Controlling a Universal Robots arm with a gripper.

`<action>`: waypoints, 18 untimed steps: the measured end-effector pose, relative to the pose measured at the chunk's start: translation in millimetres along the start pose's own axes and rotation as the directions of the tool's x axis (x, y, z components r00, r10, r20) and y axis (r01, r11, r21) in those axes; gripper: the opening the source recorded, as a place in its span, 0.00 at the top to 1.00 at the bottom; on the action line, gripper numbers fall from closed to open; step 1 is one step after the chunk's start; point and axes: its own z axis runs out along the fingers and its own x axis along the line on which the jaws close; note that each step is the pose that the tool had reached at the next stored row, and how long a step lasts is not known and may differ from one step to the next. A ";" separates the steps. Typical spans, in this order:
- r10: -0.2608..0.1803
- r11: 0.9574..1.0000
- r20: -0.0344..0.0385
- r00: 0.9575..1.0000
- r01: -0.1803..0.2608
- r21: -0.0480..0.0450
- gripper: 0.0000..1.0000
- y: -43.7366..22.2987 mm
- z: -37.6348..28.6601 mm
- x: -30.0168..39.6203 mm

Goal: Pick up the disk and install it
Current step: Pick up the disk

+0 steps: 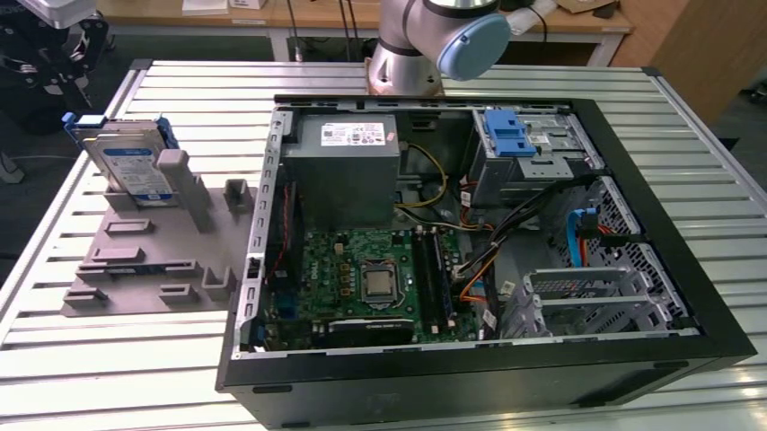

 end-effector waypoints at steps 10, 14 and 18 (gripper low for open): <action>-0.062 0.998 -0.002 0.998 0.062 -0.001 0.89 0.0 0.1 0.0; -0.133 0.991 -0.005 0.991 0.133 -0.002 0.89 0.0 0.2 0.0; -0.206 0.979 -0.008 0.979 0.206 -0.003 0.89 0.0 0.6 0.0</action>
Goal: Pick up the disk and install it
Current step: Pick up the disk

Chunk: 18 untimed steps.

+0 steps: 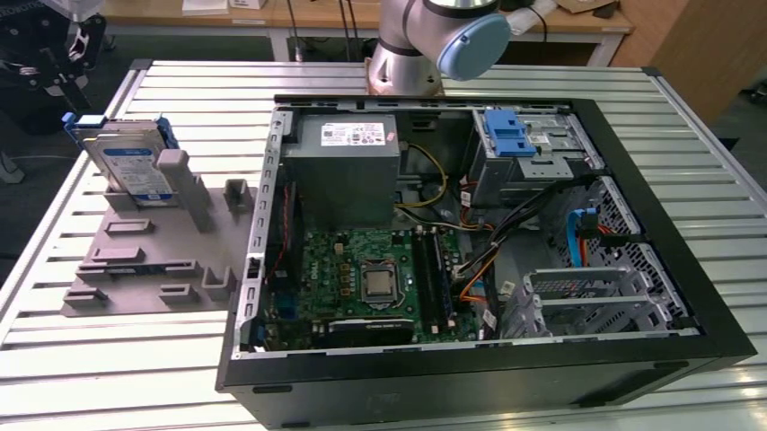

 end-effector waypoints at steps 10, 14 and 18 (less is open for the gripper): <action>-0.181 0.983 -0.007 0.983 0.181 -0.003 0.89 -0.1 1.5 0.0; -0.252 0.968 -0.010 0.968 0.252 -0.004 0.89 -0.1 2.5 0.0; -0.322 0.947 -0.012 0.947 0.322 -0.005 0.89 -0.2 3.8 0.0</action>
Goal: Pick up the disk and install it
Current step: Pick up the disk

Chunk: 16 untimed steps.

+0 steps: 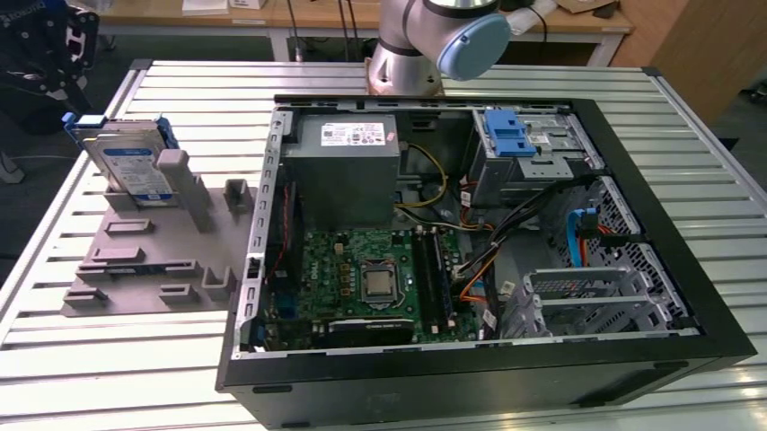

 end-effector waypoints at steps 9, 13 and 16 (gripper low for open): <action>-0.046 0.999 -0.001 0.999 0.046 0.001 0.89 6.1 2.4 -7.8; -0.120 0.993 -0.004 0.993 0.120 0.000 0.89 6.1 3.5 -7.9; -0.173 0.985 -0.006 0.985 0.173 -0.001 0.89 6.0 4.6 -7.8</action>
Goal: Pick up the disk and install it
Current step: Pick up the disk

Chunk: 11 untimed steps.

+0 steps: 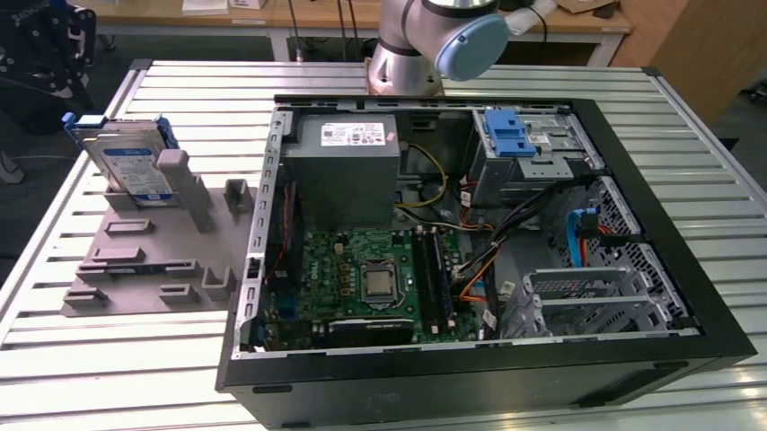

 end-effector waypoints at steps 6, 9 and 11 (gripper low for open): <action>-0.100 0.995 -0.004 0.995 0.100 -0.001 0.89 0.7 1.9 0.4; -0.100 0.995 -0.004 0.995 0.100 0.000 0.84 0.7 1.8 0.4; -0.100 0.995 -0.003 0.995 0.100 0.000 0.71 0.7 1.8 0.4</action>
